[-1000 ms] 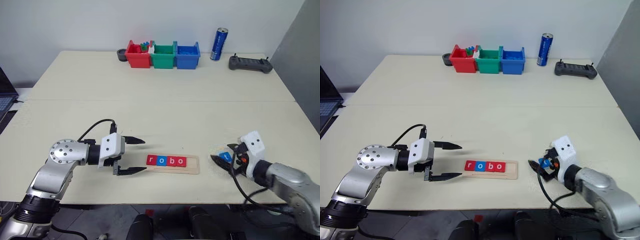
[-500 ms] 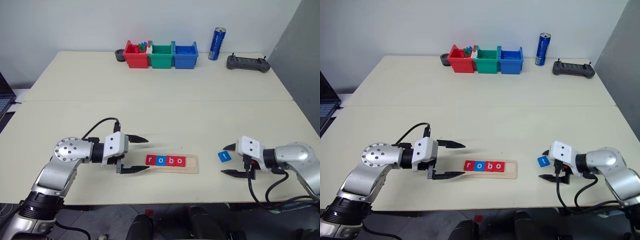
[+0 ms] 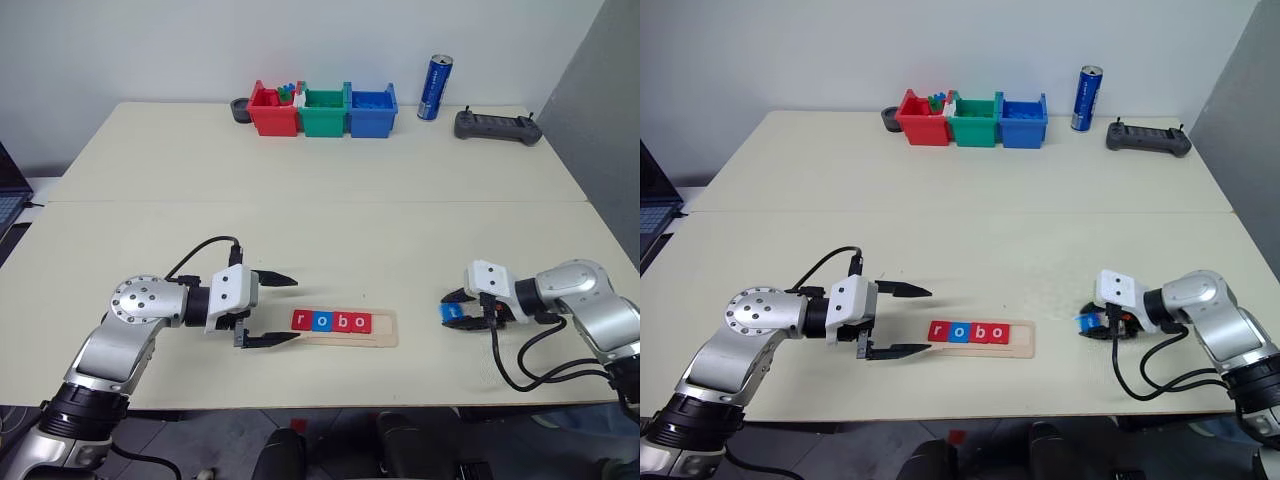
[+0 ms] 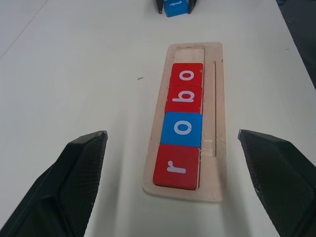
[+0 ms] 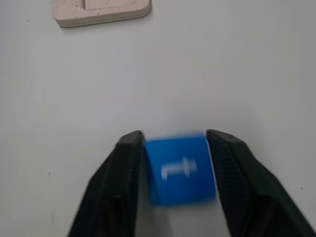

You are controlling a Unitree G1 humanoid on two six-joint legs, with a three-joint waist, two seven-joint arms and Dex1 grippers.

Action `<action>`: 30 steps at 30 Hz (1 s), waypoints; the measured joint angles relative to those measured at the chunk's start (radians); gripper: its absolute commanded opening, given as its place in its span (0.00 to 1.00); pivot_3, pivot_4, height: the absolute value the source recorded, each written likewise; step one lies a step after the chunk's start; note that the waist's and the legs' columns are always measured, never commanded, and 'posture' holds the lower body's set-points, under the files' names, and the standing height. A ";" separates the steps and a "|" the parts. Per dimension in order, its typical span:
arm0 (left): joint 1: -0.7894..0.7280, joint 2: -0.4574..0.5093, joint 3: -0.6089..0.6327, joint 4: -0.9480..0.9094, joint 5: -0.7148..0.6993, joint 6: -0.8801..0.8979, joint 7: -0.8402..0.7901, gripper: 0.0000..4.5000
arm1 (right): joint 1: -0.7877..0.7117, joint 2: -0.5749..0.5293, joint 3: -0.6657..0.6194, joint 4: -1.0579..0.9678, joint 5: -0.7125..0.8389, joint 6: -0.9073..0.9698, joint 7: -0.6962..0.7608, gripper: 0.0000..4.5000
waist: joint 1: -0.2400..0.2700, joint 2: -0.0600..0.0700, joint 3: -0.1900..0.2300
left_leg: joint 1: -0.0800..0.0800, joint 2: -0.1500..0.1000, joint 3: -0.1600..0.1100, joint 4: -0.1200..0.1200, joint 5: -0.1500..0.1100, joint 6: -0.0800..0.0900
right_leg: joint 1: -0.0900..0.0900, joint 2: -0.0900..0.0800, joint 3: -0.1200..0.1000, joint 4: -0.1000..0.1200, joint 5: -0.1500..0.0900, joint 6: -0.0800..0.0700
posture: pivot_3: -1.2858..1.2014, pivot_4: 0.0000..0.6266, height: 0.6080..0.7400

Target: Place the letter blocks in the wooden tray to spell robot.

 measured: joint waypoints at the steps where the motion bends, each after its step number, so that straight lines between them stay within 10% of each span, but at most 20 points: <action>1: 0.003 0.000 0.000 -0.005 0.000 0.001 0.001 1.00 | 0.001 -0.002 0.001 -0.023 0.001 0.016 0.006 0.31 | 0.000 0.000 0.000 | 0.000 0.000 0.000 0.000 0.000 0.000 | 0.000 0.000 0.000 0.000 0.000 0.000 | 0.52 0.24 1.00; 11: 0.026 0.005 0.002 -0.024 -0.001 0.008 0.011 1.00 | -0.007 0.101 0.017 -0.443 0.090 0.380 -0.119 0.31 | 0.001 0.000 0.000 | -0.001 0.000 -0.001 0.000 0.000 0.000 | 0.000 0.000 -0.001 0.000 0.000 0.000 | 0.52 0.24 1.00; 30: 0.024 0.005 0.001 -0.021 0.000 -0.005 0.012 1.00 | -0.053 0.252 0.166 -0.462 0.044 0.549 -0.318 0.31 | 0.000 0.000 0.000 | -0.001 0.000 -0.001 0.000 0.000 0.000 | -0.001 0.000 -0.001 0.000 0.000 0.000 | 0.52 0.24 1.00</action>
